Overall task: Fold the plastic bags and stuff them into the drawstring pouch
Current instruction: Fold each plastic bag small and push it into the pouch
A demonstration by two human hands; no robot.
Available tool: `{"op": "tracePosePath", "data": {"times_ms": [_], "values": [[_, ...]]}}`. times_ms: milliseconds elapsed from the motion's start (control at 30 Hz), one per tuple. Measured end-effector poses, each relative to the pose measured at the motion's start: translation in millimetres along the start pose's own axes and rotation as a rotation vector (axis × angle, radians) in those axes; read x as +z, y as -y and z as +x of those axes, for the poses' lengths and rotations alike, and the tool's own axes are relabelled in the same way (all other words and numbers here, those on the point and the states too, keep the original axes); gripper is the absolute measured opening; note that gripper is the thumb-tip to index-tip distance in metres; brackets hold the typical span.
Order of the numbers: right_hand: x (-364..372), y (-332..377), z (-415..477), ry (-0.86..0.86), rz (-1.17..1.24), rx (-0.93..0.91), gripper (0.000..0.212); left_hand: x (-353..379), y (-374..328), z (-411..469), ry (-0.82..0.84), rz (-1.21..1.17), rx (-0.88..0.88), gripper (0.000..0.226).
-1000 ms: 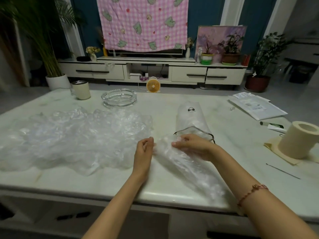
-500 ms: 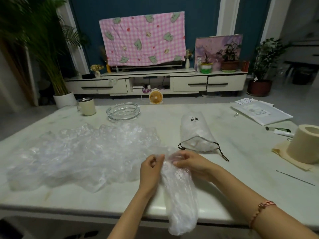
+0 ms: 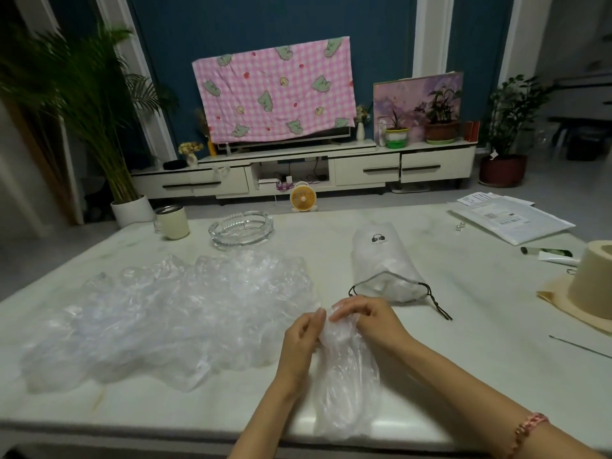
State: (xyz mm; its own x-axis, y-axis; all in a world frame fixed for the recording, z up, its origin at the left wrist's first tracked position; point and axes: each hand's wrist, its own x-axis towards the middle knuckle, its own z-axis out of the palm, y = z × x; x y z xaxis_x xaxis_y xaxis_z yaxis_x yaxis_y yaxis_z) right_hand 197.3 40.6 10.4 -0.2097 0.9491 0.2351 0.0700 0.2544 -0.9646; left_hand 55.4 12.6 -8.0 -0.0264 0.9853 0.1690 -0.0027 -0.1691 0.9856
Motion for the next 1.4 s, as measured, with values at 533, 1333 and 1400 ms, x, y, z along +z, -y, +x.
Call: {"op": "tracePosePath", "data": {"times_ms": [533, 1333, 1400], "values": [[-10.1, -2.9, -14.4, 0.335, -1.347, -0.730, 0.108, -9.4, 0.8, 5.3, -0.327, -0.064, -0.093, 0.024], [14.7, -6.8, -15.4, 0.122, -1.025, -1.059, 0.086, -29.4, -11.2, 6.8, -0.324, -0.287, -0.328, 0.028], [24.8, -3.7, -11.6, 0.063, -0.935, -1.143, 0.062, -29.6, -10.7, 3.8, -0.328, -0.290, -0.318, 0.026]]}}
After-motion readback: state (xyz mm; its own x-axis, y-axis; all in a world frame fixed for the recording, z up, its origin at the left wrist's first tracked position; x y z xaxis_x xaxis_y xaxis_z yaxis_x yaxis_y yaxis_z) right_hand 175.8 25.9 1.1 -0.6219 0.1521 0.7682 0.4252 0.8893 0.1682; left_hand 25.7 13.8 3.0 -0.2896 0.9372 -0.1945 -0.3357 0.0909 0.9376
